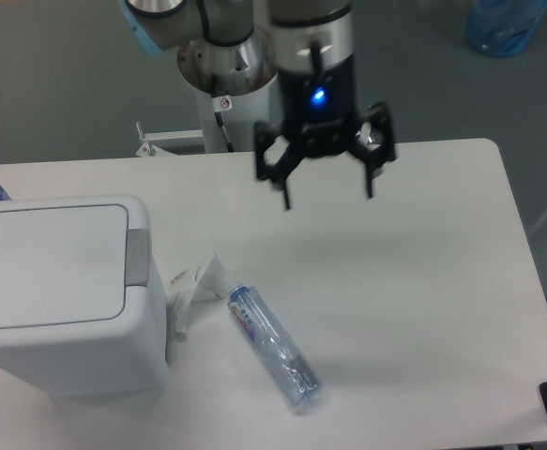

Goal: Open the trash can
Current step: 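Move the open gripper down toward the white trash can lid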

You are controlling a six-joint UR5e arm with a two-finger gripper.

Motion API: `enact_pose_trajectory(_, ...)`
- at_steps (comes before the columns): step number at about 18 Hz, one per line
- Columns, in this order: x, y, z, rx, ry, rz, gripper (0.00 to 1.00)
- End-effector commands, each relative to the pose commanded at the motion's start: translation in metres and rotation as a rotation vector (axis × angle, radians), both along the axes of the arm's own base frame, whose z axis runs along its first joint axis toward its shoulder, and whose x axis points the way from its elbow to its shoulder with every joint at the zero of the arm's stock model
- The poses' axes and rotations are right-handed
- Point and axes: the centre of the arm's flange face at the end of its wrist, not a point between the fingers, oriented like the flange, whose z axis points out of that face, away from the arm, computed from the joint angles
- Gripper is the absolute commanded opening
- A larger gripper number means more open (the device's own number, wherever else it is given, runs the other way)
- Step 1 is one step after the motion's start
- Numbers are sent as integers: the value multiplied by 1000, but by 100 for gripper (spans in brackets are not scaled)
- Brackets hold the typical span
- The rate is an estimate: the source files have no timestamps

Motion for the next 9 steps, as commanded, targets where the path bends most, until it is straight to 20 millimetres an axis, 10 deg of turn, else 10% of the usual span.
enact_pose_trajectory(9,28,33,-19,88,-130,27,100)
